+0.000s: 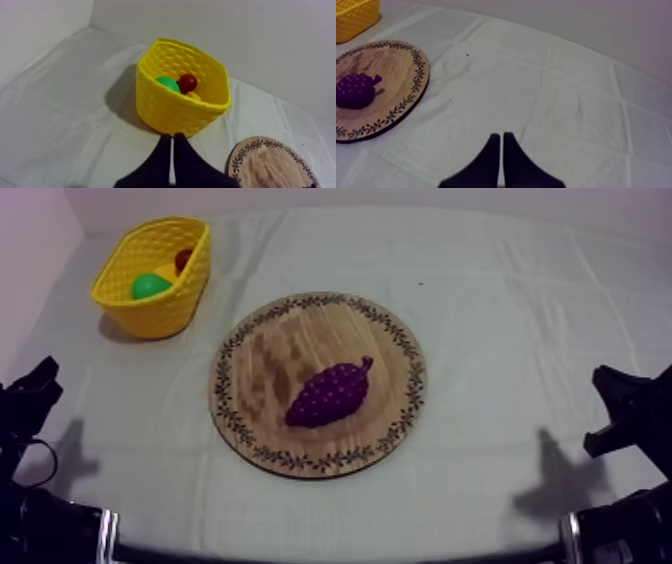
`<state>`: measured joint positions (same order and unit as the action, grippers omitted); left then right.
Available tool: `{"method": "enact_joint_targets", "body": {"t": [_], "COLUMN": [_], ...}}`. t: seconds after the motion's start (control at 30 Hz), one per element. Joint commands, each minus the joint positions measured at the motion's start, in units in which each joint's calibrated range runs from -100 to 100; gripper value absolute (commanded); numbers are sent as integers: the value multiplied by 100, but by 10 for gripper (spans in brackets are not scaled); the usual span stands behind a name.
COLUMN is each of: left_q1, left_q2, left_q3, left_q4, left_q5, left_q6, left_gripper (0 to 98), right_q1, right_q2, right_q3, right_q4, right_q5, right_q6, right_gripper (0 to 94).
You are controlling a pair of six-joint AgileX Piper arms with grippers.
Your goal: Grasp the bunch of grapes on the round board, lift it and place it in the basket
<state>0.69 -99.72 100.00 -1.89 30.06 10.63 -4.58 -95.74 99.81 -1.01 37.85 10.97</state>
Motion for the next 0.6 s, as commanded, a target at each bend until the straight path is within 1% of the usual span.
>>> {"method": "enact_joint_targets", "body": {"t": [0.0, 0.43, 0.57], "left_q1": [231, 231, 233], "left_q2": [-28, -28, 79], "left_q3": [0, -7, -98], "left_q4": [-38, -45, -44], "left_q5": [293, 288, 242], "left_q6": [-1344, -1339, -1406], "left_gripper": [0, 0, 0], "right_q1": [-2, -2, -2], "right_q2": [-1, -1, -1], "right_q3": [-3, -3, -3], "right_q4": [1, 1, 1], "right_q5": [-3, -3, -3], "right_q6": [-1, -1, -1], "right_gripper": [4, 4, 4]}}
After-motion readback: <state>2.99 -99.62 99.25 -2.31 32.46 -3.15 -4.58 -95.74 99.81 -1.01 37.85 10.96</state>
